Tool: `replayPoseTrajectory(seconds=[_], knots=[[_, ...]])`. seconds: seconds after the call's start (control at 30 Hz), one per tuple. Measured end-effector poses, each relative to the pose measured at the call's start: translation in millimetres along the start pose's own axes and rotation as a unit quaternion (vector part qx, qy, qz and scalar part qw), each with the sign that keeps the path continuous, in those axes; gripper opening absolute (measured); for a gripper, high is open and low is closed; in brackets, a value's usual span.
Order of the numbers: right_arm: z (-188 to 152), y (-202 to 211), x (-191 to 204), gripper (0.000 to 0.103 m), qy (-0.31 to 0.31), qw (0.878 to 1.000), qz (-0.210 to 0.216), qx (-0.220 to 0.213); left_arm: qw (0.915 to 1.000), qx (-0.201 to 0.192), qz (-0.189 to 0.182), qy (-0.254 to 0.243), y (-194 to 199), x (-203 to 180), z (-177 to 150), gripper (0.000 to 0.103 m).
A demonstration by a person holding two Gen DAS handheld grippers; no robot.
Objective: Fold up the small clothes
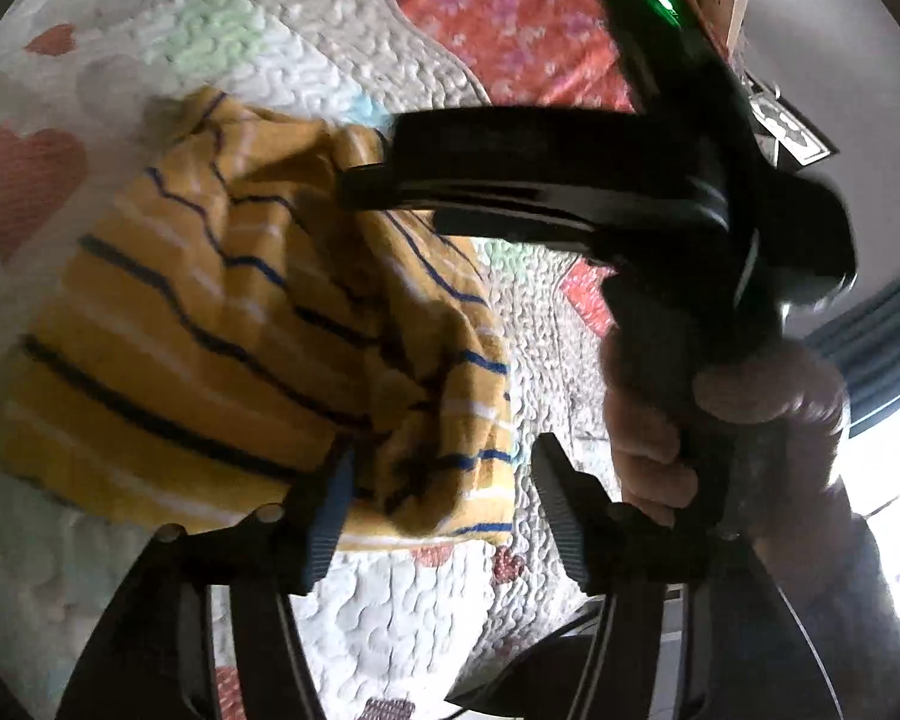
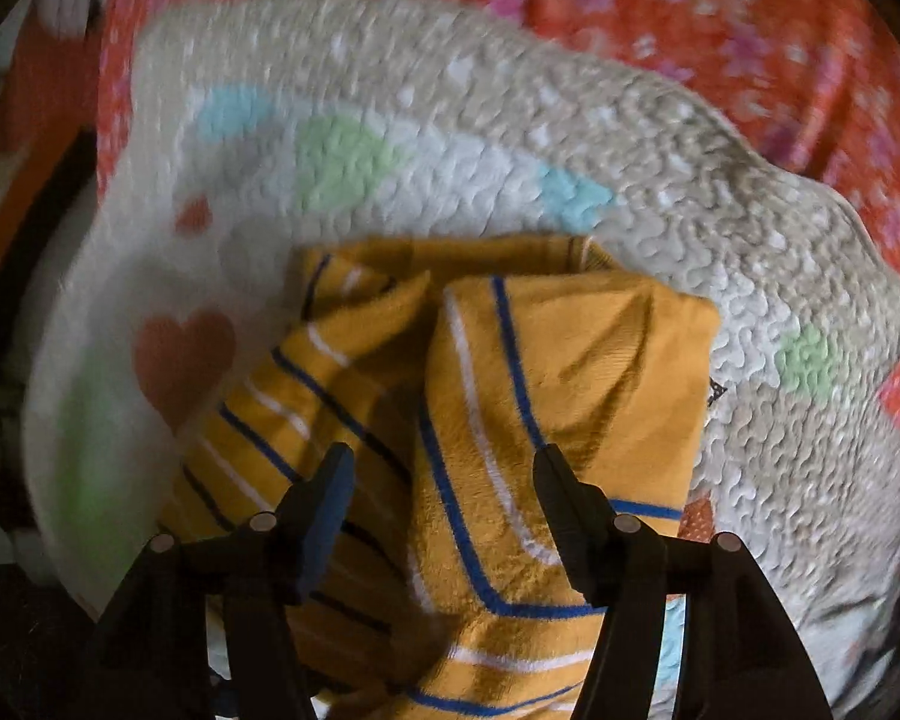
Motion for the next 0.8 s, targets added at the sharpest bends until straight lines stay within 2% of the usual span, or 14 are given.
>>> replayPoseTrajectory(seconds=[0.1, 0.13, 0.17, 0.2, 0.23, 0.33, 0.5, 0.63, 0.8], knots=[[-2.6, -16.9, 4.3, 0.066, 0.026, 0.998, -0.052, 0.023, 0.9999, 0.009, 0.013, 0.001, -14.7, -1.4, 2.3, 0.058], [-5.0, -21.7, 3.9, 0.059, 0.032, 0.996, -0.073, 0.028, 0.9997, 0.017, 0.017, 0.001, -20.4, -0.4, 2.3, 0.056], [-7.4, -24.3, 2.4, 0.046, 0.034, 0.995, -0.093, 0.030, 0.9994, 0.027, 0.021, 0.003, -28.2, 0.1, 5.6, 0.030], [-9.6, -24.3, 0.0, 0.015, 0.029, 0.994, -0.098, 0.031, 0.9986, 0.046, 0.028, 0.005, -36.5, 4.1, 6.1, 0.009], [-10.5, -20.3, -2.6, 0.009, 0.019, 0.996, -0.089, 0.025, 0.9982, 0.049, 0.030, 0.014, -38.4, 9.0, 6.8, 0.009], [-9.9, 5.2, -8.1, 0.007, -0.002, 0.997, -0.076, -0.011, 0.9982, 0.041, 0.009, 0.042, -28.8, 14.7, 11.9, 0.009], [9.0, 49.5, 2.3, 0.007, -0.025, 0.996, -0.039, -0.070, 0.9989, -0.005, -0.008, 0.046, 18.0, 9.3, 21.4, 0.008], [25.3, 53.4, 30.2, 0.007, -0.023, 0.997, 0.001, -0.077, 0.9959, -0.042, -0.010, 0.079, 62.8, 33.8, 25.8, 0.008], [40.7, 26.5, 58.4, 0.007, -0.036, 0.997, 0.020, -0.063, 0.9903, -0.043, -0.012, 0.131, 81.5, 69.4, 22.8, 0.008]])
Point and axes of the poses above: each gripper's, at about its wrist camera, not at the fingertips, and y roughly against the way its jaws point, x to its left, z to its top, the point moved 4 cm from there along -y, roughly the way its jaws point, and after that the axes turned 6 degrees about x, right-handed, at the moved point
